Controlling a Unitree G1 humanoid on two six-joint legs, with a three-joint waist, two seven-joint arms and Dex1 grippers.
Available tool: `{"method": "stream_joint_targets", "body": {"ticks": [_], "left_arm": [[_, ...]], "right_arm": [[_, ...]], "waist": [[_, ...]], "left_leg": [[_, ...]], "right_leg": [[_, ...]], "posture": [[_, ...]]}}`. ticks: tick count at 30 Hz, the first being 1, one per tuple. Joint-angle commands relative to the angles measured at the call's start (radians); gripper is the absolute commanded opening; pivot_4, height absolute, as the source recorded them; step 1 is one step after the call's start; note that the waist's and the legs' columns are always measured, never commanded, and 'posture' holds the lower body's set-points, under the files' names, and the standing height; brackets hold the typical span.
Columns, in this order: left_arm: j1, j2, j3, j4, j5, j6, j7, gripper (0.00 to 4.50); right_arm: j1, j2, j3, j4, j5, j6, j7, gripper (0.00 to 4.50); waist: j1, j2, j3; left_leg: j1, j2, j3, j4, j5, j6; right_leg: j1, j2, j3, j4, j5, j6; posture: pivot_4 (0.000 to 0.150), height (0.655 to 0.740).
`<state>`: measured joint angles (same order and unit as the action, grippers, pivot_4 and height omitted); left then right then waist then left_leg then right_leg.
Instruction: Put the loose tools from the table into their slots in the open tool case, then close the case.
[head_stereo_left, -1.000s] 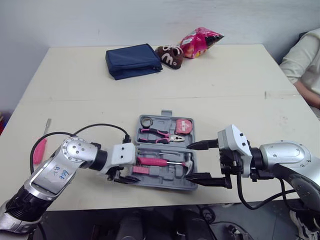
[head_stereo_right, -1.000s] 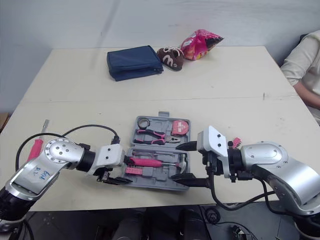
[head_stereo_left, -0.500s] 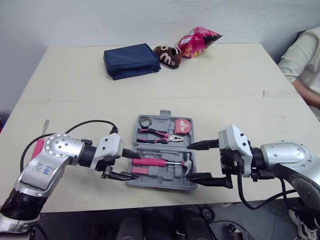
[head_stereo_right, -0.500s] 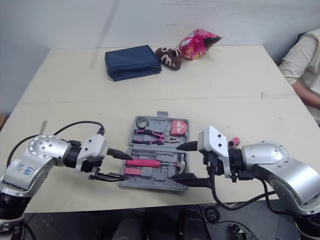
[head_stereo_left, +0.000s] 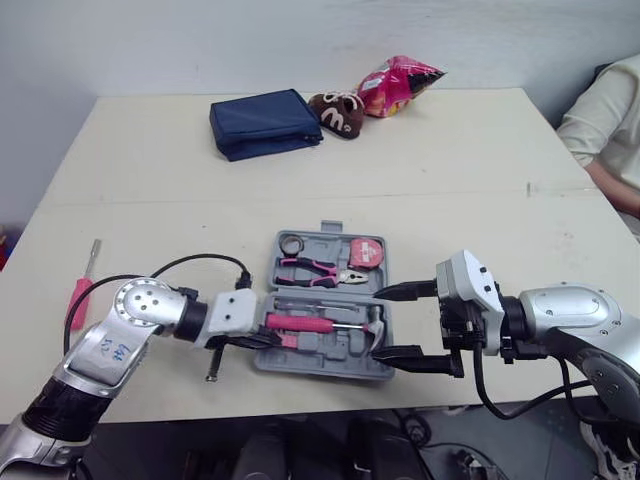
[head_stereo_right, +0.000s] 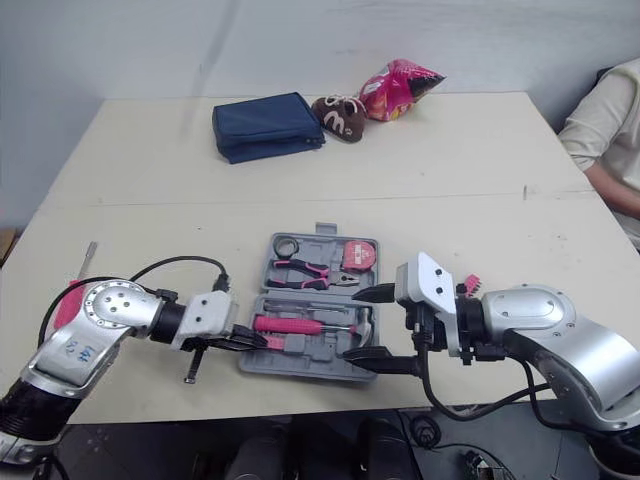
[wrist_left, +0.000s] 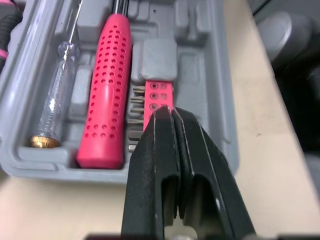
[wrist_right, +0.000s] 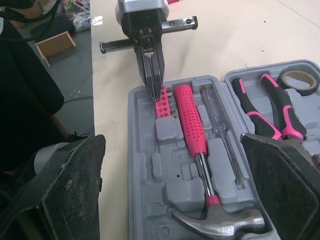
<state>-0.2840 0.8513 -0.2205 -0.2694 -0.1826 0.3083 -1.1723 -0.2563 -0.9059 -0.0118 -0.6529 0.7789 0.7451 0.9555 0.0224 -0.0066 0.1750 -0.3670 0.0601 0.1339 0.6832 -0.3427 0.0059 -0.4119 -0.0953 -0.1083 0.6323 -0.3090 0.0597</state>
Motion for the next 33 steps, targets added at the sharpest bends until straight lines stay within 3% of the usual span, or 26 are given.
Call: {"method": "stream_joint_targets", "body": {"ticks": [1,6,10,12,15,20,23,28,33], "left_arm": [[0.029,-0.008,-0.070,0.008,0.091,0.082,0.062,0.01],[0.050,-0.032,-0.051,-0.038,0.025,0.233,0.088,0.01],[0.081,-0.041,0.020,-0.090,-0.051,0.246,0.081,0.01],[0.136,-0.079,0.210,-0.172,-0.247,0.361,0.108,0.01],[0.293,-0.161,0.539,-0.293,-0.476,0.523,0.228,0.85],[0.556,-0.286,0.825,-0.314,-0.461,0.532,0.433,3.10],[0.676,-0.348,1.008,-0.285,-0.469,0.483,0.486,4.43],[0.778,-0.345,1.219,-0.169,-0.489,0.419,0.506,4.43],[0.797,-0.276,1.273,-0.031,-0.445,0.354,0.506,4.43]], "right_arm": [[0.001,-0.004,-0.045,-0.014,0.026,0.000,-0.003,4.50],[0.015,-0.005,-0.064,-0.019,0.038,0.010,-0.019,4.50],[0.040,-0.008,-0.082,-0.033,0.047,0.013,-0.028,4.50],[0.072,-0.020,-0.142,-0.023,0.059,0.025,-0.042,4.50],[0.167,-0.030,-0.298,0.027,0.077,0.044,-0.057,4.50],[0.330,-0.019,-0.501,0.185,-0.002,0.023,-0.095,4.50],[0.412,-0.044,-0.598,0.277,-0.058,-0.019,-0.050,4.50],[0.438,-0.094,-0.600,0.426,-0.114,-0.076,0.052,4.50],[0.419,-0.112,-0.587,0.543,-0.173,-0.137,0.092,4.50]], "waist": [[0.004,0.001,-0.001],[0.005,0.002,-0.003],[0.004,0.002,-0.004],[0.000,0.002,-0.003],[-0.008,-0.004,0.001],[-0.018,-0.006,0.001],[-0.017,-0.008,0.001],[-0.022,-0.007,0.001],[-0.022,-0.007,0.001]], "left_leg": [[0.000,0.000,0.000,0.000,0.000,0.000],[0.001,-0.004,-0.002,0.000,0.001,0.003],[0.001,-0.005,-0.003,0.000,0.001,0.004],[0.000,-0.005,-0.003,0.000,0.001,0.004],[-0.003,-0.003,-0.003,0.000,0.001,0.004],[-0.001,-0.001,-0.004,-0.001,0.001,0.003],[-0.001,-0.002,-0.005,-0.001,-0.002,0.008],[-0.001,-0.002,-0.005,-0.001,-0.003,0.008],[-0.001,-0.001,-0.005,-0.001,-0.004,0.007]], "right_leg": [[0.000,0.000,0.000,0.001,0.000,0.000],[0.002,-0.003,0.000,0.001,0.001,0.002],[0.003,-0.006,0.000,0.001,0.001,0.002],[0.002,-0.006,0.000,0.001,0.001,0.002],[0.000,-0.005,-0.001,0.001,0.001,0.002],[0.003,-0.004,-0.002,-0.003,0.001,0.002],[0.004,-0.004,-0.002,-0.004,0.001,0.003],[0.002,-0.003,-0.002,-0.004,0.001,0.001],[0.001,-0.003,-0.003,-0.003,0.000,0.000]], "posture": [[0.150,0.7400],[0.150,0.7400],[0.150,0.7400],[0.150,0.7400],[0.150,0.7400],[0.150,0.7400],[0.150,0.7400],[0.150,0.7400],[0.150,0.7400]]}}
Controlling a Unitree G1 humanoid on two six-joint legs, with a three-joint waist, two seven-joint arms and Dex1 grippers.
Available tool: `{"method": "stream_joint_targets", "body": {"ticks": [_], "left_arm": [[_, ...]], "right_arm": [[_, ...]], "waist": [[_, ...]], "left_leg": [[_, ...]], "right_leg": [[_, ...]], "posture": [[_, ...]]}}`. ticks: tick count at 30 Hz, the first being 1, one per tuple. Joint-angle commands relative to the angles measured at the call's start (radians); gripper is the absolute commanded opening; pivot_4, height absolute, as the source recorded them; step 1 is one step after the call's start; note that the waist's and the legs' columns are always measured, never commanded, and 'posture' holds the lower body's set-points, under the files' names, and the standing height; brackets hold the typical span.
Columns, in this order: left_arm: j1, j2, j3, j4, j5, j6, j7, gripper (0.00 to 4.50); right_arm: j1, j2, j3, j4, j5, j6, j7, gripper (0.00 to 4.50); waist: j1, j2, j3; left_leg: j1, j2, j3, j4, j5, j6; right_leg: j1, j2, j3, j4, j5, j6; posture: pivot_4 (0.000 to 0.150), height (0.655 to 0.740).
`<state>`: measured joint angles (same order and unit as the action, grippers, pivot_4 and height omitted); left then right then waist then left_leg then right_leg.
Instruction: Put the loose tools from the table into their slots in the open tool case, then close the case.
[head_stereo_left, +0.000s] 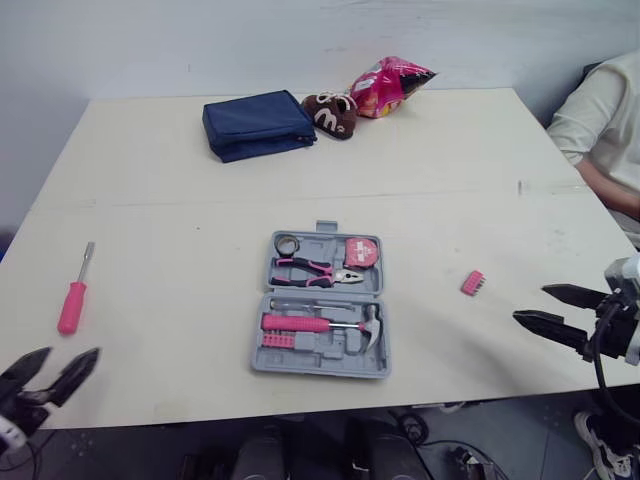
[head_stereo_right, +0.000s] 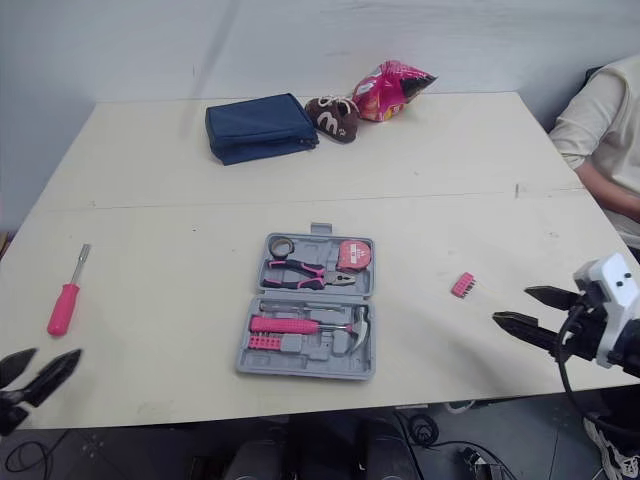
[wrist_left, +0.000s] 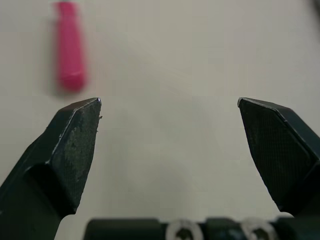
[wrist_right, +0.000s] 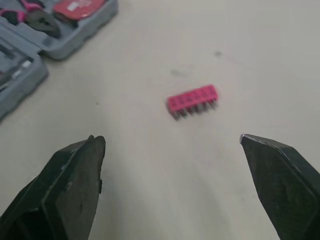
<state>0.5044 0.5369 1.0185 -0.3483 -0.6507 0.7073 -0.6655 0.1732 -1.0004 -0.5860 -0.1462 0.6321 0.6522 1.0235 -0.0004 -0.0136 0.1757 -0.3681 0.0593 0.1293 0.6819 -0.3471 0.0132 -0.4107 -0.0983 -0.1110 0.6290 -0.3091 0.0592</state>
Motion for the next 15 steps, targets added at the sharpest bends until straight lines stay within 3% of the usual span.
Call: {"method": "stream_joint_targets", "body": {"ticks": [1,8,11,15], "left_arm": [[0.006,0.050,0.031,0.062,0.024,-0.050,0.001,4.43],[-0.056,0.142,-0.051,0.128,0.012,-0.077,-0.048,4.43],[-0.123,0.240,-0.231,0.018,0.015,-0.069,-0.121,4.43],[-0.335,0.334,-0.409,-0.075,-0.128,0.054,-0.157,4.43]], "right_arm": [[-0.014,-0.018,-0.012,0.046,-0.033,-0.050,0.028,4.50],[0.005,0.021,-0.030,-0.017,-0.027,-0.046,0.013,4.50],[0.036,0.073,-0.049,-0.161,0.009,0.000,-0.049,4.50],[0.063,0.184,-0.031,-0.380,0.060,0.094,-0.224,4.50]], "waist": [[0.001,0.000,0.000],[0.000,0.001,0.000],[0.005,0.001,0.000],[0.010,0.002,0.000]], "left_leg": [[0.000,0.000,0.000,0.000,0.000,0.000],[0.000,0.001,0.000,0.000,-0.001,-0.002],[0.000,0.002,0.000,0.000,-0.001,-0.002],[-0.001,0.002,0.000,0.000,0.000,-0.005]], "right_leg": [[0.000,0.000,0.000,0.000,0.000,0.000],[-0.001,-0.001,0.000,0.001,0.000,-0.001],[-0.001,-0.001,0.000,0.001,0.000,-0.001],[-0.001,-0.001,0.001,0.002,0.000,-0.001]], "posture": [[0.150,0.7400],[0.150,0.7400],[0.150,0.7400],[0.150,0.7400]]}}
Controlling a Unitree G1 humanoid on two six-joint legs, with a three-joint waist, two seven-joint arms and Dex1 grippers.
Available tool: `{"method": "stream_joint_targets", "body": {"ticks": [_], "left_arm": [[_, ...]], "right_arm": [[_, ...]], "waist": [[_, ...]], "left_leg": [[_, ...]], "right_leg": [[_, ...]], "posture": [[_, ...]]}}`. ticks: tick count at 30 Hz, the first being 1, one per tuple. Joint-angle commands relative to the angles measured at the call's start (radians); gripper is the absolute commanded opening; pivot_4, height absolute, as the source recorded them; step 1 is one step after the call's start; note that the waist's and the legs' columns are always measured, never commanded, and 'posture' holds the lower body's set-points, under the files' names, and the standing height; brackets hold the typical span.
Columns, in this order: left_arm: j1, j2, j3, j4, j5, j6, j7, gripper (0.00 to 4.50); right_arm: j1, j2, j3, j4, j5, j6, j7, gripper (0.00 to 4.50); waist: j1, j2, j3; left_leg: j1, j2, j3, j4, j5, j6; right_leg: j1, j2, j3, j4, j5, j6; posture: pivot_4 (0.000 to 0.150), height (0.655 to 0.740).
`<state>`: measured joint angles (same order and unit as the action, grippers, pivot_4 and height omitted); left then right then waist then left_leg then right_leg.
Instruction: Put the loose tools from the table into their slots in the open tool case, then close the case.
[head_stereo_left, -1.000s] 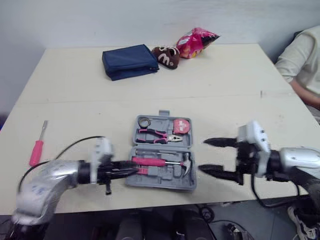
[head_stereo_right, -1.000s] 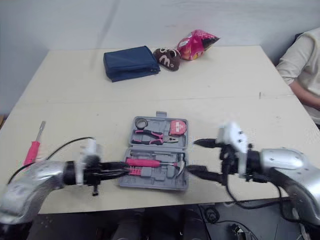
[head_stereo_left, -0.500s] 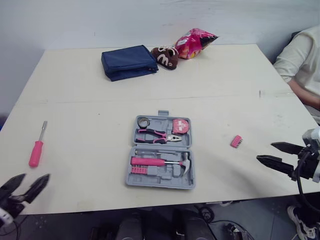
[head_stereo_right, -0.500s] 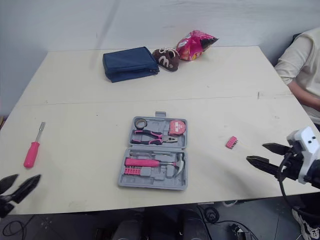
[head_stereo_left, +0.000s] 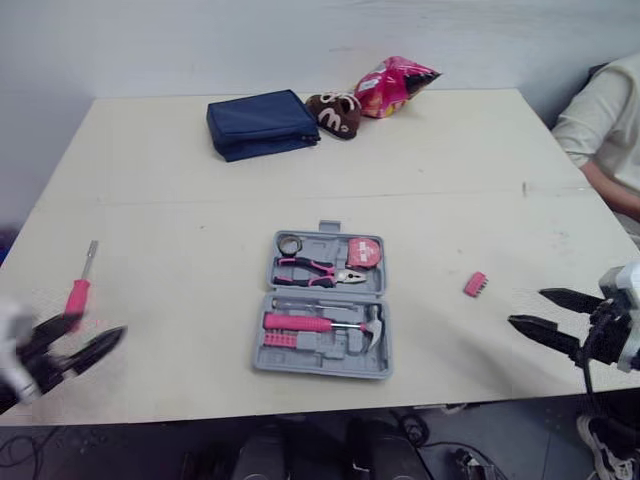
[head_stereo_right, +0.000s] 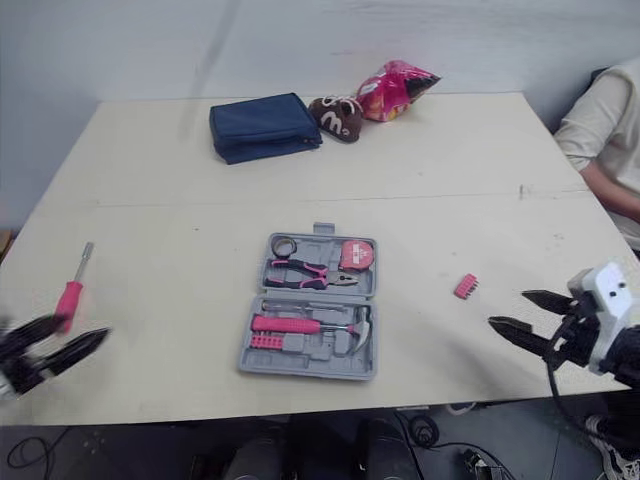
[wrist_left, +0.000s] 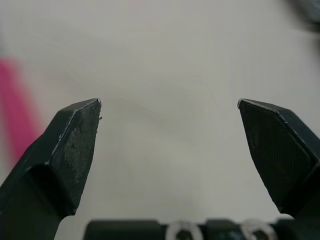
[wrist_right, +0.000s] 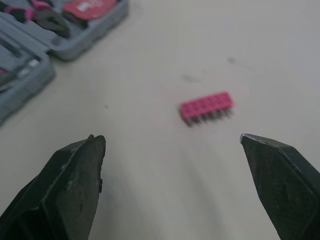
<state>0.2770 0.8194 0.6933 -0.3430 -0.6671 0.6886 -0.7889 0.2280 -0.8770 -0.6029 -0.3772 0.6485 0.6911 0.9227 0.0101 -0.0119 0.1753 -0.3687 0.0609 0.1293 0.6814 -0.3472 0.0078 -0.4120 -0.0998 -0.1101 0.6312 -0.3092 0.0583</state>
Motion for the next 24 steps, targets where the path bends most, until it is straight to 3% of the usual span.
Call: {"method": "stream_joint_targets", "body": {"ticks": [1,4,10,16,19,24], "left_arm": [[-0.172,0.064,-0.132,-0.092,-0.180,0.126,-0.053,4.43],[-0.298,0.071,-0.220,-0.094,-0.286,0.219,-0.070,4.43],[-0.632,0.085,-0.527,-0.109,-0.204,0.146,-0.212,4.43],[-0.835,-0.005,-0.709,-0.086,-0.157,0.098,-0.279,4.43],[-0.879,-0.052,-0.766,-0.058,-0.113,0.060,-0.298,4.43],[-0.904,-0.108,-0.804,-0.013,-0.074,0.028,-0.310,4.43]], "right_arm": [[-0.005,0.116,0.013,-0.206,0.045,0.085,-0.219,4.50],[-0.044,0.210,0.065,-0.289,0.047,0.175,-0.396,4.50],[-0.158,0.399,0.227,-0.407,-0.051,0.320,-0.763,4.50],[-0.224,0.548,0.288,-0.372,-0.131,0.353,-0.945,4.50],[-0.245,0.613,0.283,-0.339,-0.186,0.365,-1.035,4.50],[-0.269,0.655,0.357,-0.287,-0.237,0.312,-1.039,4.50]], "waist": [[-0.001,0.000,0.000],[-0.014,0.002,0.000],[-0.026,0.002,0.000],[-0.024,0.002,0.000],[-0.022,0.002,0.000],[-0.025,0.002,0.000]], "left_leg": [[0.000,0.000,0.000,0.000,0.002,-0.004],[0.000,0.000,0.000,-0.001,0.003,-0.006],[0.000,0.000,0.005,0.000,0.006,-0.009],[-0.001,0.000,0.007,-0.001,0.007,-0.010],[-0.001,0.001,0.009,0.000,0.007,-0.010],[-0.001,0.003,0.012,0.000,0.008,-0.011]], "right_leg": [[0.000,0.000,0.000,0.000,0.000,0.000],[-0.001,0.001,0.000,0.002,0.000,-0.001],[-0.004,0.005,0.004,0.006,-0.001,-0.001],[-0.007,0.011,0.006,0.007,-0.001,-0.001],[-0.007,0.016,0.009,0.007,-0.001,-0.001],[-0.010,0.021,0.014,0.009,-0.001,-0.001]], "posture": [[0.150,0.7400],[0.150,0.7400],[0.150,0.7400],[0.150,0.7400],[0.150,0.7400],[0.150,0.7400]]}}
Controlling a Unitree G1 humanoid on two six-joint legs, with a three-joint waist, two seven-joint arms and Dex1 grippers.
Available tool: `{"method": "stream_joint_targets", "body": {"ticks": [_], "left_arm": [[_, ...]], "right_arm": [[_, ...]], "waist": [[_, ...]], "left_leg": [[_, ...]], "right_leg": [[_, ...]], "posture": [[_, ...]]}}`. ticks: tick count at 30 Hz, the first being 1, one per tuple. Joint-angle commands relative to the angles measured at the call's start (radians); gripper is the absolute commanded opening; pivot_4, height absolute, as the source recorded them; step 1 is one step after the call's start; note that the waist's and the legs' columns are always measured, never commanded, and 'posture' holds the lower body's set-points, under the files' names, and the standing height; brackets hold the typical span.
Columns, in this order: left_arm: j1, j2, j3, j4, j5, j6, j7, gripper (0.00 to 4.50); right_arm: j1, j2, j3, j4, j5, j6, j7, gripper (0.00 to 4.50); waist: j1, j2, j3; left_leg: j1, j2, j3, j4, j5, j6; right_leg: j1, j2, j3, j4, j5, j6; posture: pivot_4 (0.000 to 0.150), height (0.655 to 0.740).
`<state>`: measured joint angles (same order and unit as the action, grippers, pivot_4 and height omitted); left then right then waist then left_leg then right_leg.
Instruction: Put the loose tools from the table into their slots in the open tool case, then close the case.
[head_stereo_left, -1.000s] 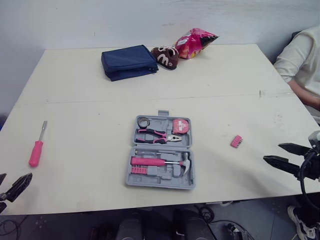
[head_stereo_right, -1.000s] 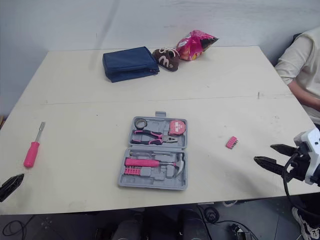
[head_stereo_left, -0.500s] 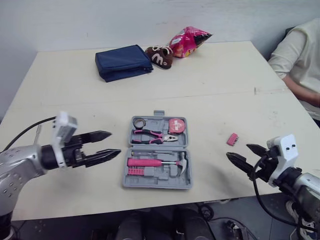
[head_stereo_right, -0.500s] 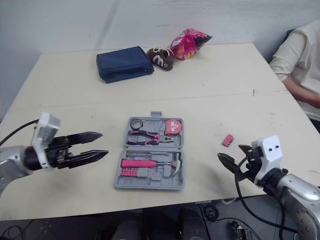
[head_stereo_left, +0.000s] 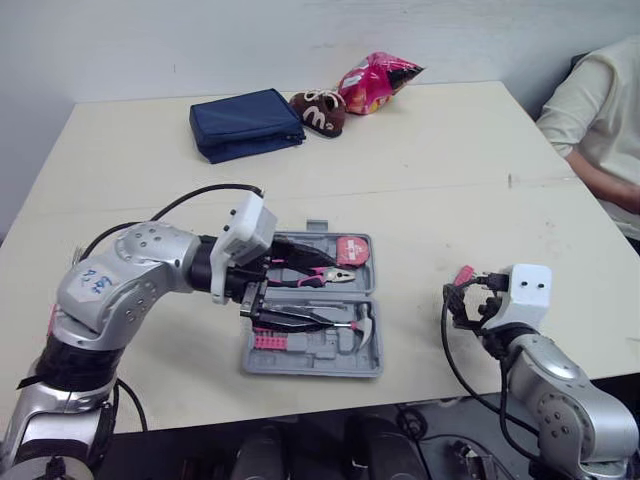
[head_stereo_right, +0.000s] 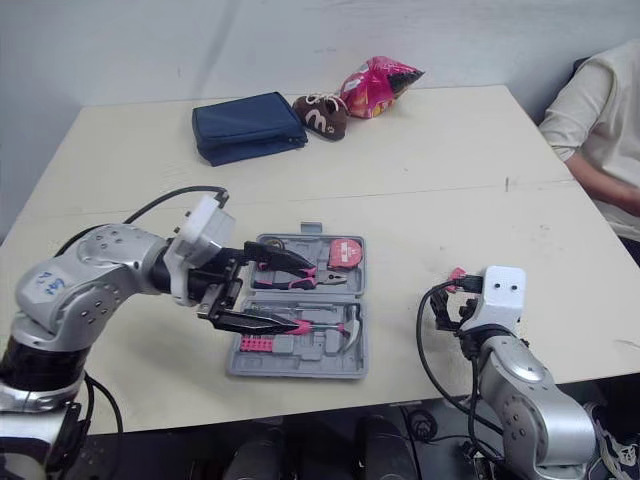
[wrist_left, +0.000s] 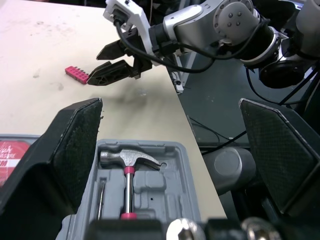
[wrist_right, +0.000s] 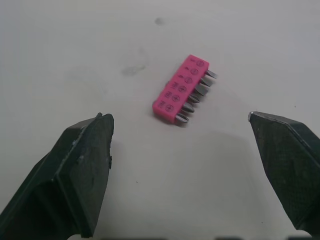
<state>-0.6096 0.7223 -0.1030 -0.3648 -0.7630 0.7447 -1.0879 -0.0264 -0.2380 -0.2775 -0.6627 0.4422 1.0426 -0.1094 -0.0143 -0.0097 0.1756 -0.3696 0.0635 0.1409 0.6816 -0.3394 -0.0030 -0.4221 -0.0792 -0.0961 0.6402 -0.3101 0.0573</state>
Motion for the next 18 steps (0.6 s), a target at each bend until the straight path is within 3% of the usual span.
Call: {"method": "stream_joint_targets", "body": {"ticks": [1,17,18], "left_arm": [[-0.019,-0.018,-0.016,0.015,0.037,-0.041,-0.015,4.43],[-0.051,-0.072,-0.036,0.030,0.094,-0.055,-0.017,4.43],[-0.052,-0.072,-0.036,0.028,0.094,-0.053,-0.017,4.48]], "right_arm": [[-0.022,0.031,0.027,0.026,-0.048,-0.055,-0.022,4.50],[-0.120,0.126,0.019,0.221,-0.143,-0.143,-0.082,4.50],[-0.121,0.142,0.004,0.215,-0.144,-0.127,-0.100,4.27]], "waist": [[-0.001,0.000,0.000],[-0.014,-0.001,-0.001],[-0.014,-0.001,-0.001]], "left_leg": [[0.000,0.000,0.001,0.000,0.000,0.000],[0.000,0.002,0.006,0.000,0.001,-0.001],[0.000,0.002,0.006,0.000,0.001,-0.001]], "right_leg": [[-0.002,0.000,0.001,0.002,0.000,0.000],[-0.006,0.001,0.008,0.005,0.000,0.000],[-0.006,0.001,0.008,0.005,0.000,0.000]], "posture": [[0.150,0.7400],[0.150,0.7400],[0.150,0.7400]]}}
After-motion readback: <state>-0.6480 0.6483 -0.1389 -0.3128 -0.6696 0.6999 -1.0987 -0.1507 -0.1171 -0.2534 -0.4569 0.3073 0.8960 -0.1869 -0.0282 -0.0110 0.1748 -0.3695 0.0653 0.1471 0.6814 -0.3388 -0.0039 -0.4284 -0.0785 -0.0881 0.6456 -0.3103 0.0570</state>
